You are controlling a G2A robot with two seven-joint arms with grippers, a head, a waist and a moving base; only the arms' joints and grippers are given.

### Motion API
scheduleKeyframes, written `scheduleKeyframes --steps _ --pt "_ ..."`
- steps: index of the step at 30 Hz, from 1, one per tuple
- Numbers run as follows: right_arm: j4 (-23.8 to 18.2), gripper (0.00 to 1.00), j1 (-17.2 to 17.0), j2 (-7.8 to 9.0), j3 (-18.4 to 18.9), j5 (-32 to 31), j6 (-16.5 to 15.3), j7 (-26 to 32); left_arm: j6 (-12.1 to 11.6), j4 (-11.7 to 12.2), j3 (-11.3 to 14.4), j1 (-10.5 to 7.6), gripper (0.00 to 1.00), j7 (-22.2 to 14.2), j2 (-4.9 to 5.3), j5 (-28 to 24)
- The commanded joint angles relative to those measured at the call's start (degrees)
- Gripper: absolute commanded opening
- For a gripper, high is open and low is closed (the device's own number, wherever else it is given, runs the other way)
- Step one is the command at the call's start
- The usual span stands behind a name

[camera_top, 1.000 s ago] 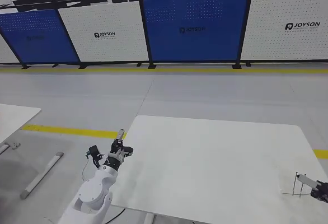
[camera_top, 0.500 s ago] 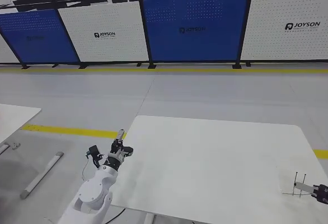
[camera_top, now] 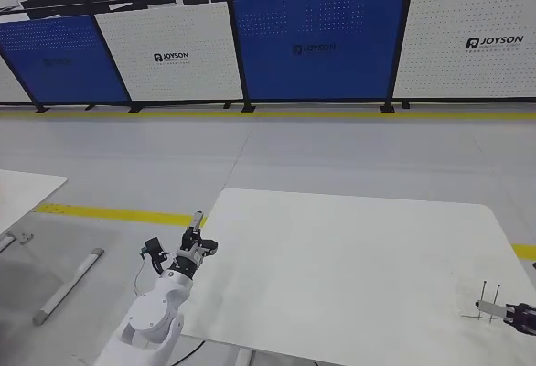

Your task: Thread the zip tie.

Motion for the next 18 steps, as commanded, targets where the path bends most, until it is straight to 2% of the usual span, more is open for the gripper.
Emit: scheduleKeyframes --steps 1,3,6,9,18 --pt "1.79 1.00 -0.20 1.42 -0.46 0.78 0.27 0.00 0.00 0.00 0.00 0.00 1.00 0.00 0.00 0.00" --pt "2.09 1.00 -0.07 3.37 -1.05 -0.04 2.48 0.00 0.00 0.00 0.00 0.00 1.00 0.00 0.00 0.00" --pt "3.51 1.00 0.79 6.52 -1.98 2.49 2.80 0.00 0.00 0.00 0.00 0.00 1.00 0.00 0.00 0.00" --pt "4.06 1.00 1.62 9.34 -4.69 2.98 2.38 0.00 0.00 0.00 0.00 0.00 1.00 0.00 0.00 0.00" --pt "4.06 1.00 1.62 9.34 -4.69 2.98 2.38 0.00 0.00 0.00 0.00 0.00 1.00 0.00 0.00 0.00"
